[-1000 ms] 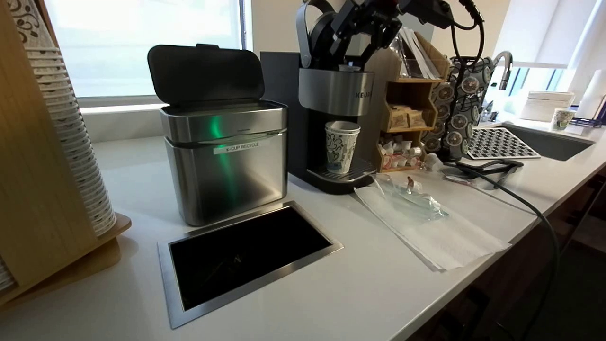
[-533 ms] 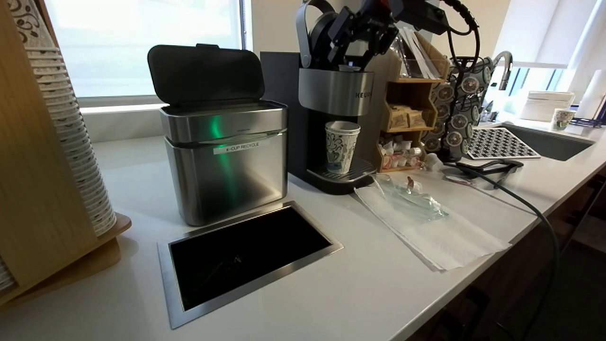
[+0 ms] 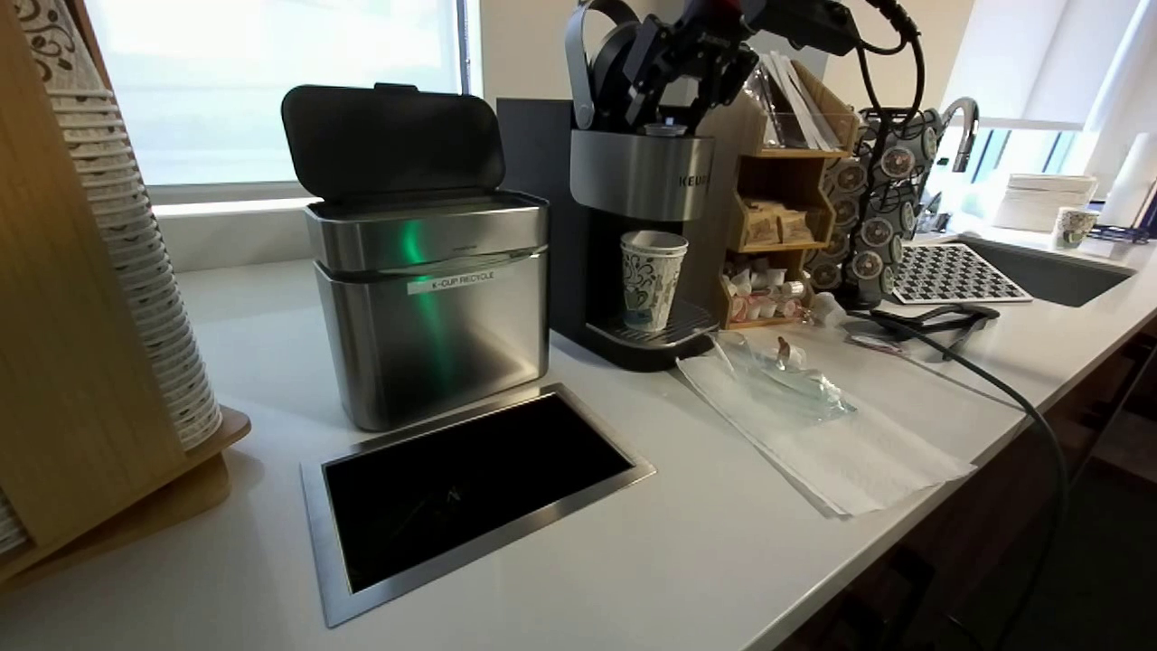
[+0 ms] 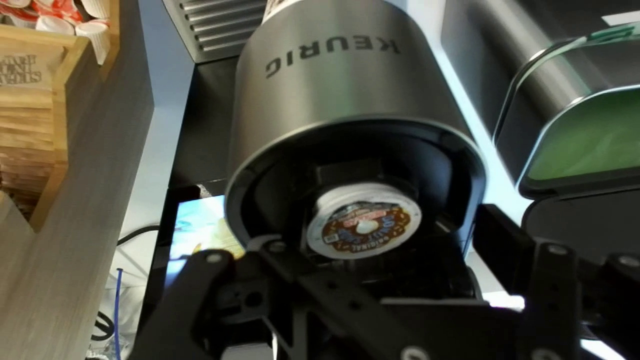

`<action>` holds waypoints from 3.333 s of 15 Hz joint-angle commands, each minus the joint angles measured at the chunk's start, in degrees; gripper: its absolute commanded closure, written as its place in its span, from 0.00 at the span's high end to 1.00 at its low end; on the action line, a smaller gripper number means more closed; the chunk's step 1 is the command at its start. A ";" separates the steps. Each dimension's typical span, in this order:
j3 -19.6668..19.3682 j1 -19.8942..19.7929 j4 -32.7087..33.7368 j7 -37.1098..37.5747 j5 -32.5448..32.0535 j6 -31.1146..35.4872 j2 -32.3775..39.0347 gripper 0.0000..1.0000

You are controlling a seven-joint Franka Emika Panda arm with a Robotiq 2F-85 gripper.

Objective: Take the used coffee pod and put it on the counter

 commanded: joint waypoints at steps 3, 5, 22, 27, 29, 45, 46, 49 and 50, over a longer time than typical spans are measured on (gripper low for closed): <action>-0.33 0.25 0.69 5.17 -5.01 -2.44 -0.41 0.87; -0.34 0.30 0.84 6.10 -6.16 -2.39 -0.19 0.83; 1.41 0.15 -2.17 4.77 -2.65 -1.61 -10.13 0.28; 1.81 3.69 -11.54 -7.36 17.83 -5.18 -18.58 0.28; 2.74 3.98 -15.82 -5.77 18.98 -9.35 -21.45 0.28; 9.68 -4.60 -43.44 11.60 6.24 27.20 -15.84 0.28; 10.24 -5.22 -42.90 12.20 5.11 28.70 -14.13 0.28; 10.50 -4.66 -40.68 12.04 5.08 30.64 -9.07 0.28; 10.46 -4.24 -39.64 11.29 5.25 30.38 -7.28 0.28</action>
